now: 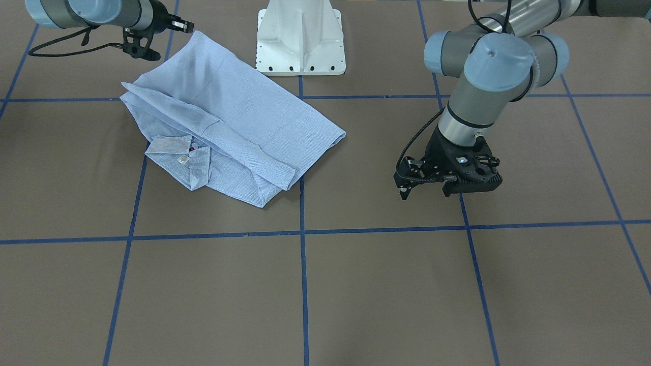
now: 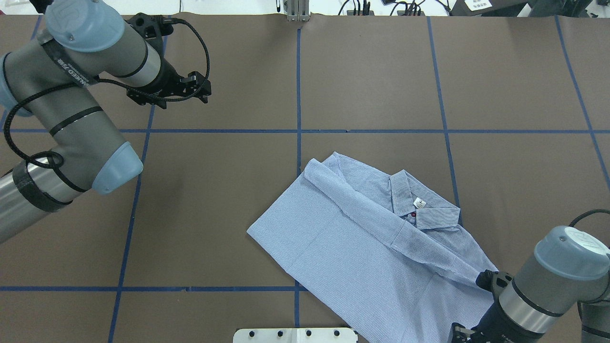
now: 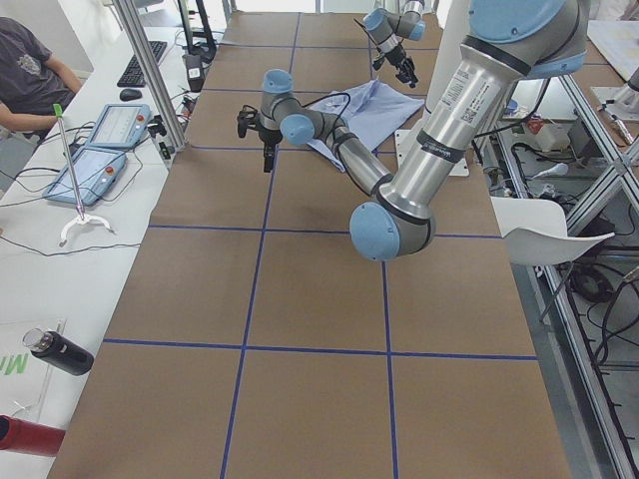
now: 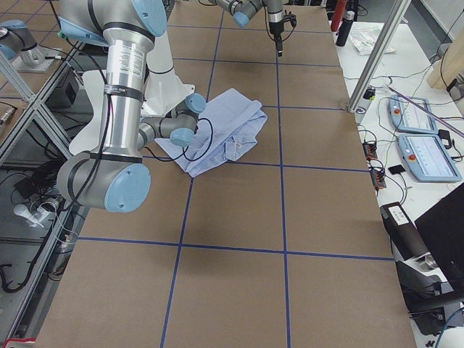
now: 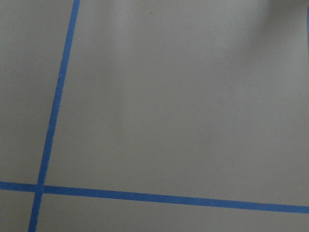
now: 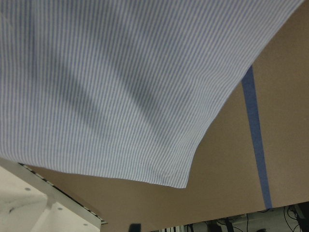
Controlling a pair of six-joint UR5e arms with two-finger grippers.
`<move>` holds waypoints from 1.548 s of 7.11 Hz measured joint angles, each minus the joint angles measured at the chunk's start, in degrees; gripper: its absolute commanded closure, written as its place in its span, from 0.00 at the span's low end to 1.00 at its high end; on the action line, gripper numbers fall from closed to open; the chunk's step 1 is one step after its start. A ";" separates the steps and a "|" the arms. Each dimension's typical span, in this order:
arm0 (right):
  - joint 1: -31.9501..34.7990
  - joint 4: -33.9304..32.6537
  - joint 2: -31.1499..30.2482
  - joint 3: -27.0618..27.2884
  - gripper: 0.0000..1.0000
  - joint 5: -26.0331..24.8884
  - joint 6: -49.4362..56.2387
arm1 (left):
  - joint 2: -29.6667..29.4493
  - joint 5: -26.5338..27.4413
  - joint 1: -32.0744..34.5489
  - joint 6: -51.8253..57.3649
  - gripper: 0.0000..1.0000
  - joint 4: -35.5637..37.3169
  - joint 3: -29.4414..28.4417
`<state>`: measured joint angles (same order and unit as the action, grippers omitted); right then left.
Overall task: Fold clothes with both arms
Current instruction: 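Release the shirt with the right gripper while the left gripper grasps its corner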
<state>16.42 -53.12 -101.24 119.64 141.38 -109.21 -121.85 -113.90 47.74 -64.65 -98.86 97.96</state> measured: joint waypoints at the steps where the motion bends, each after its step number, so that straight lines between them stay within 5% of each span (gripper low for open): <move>1: 1.93 0.02 1.42 -0.24 0.00 -0.22 0.42 | 0.33 -0.22 -1.02 -0.63 0.00 0.01 1.06; 6: 24.92 -0.07 11.47 -0.92 0.00 -2.76 12.82 | 2.86 -0.18 -16.09 -18.75 0.02 -0.31 10.58; 11: 34.30 -0.23 15.55 -1.53 0.00 -5.08 22.49 | 2.58 3.14 -24.69 -28.62 0.19 -3.93 4.29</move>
<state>50.72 -53.35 -85.69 118.11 136.30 -86.72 -119.27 -110.76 23.05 -93.27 -102.80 102.25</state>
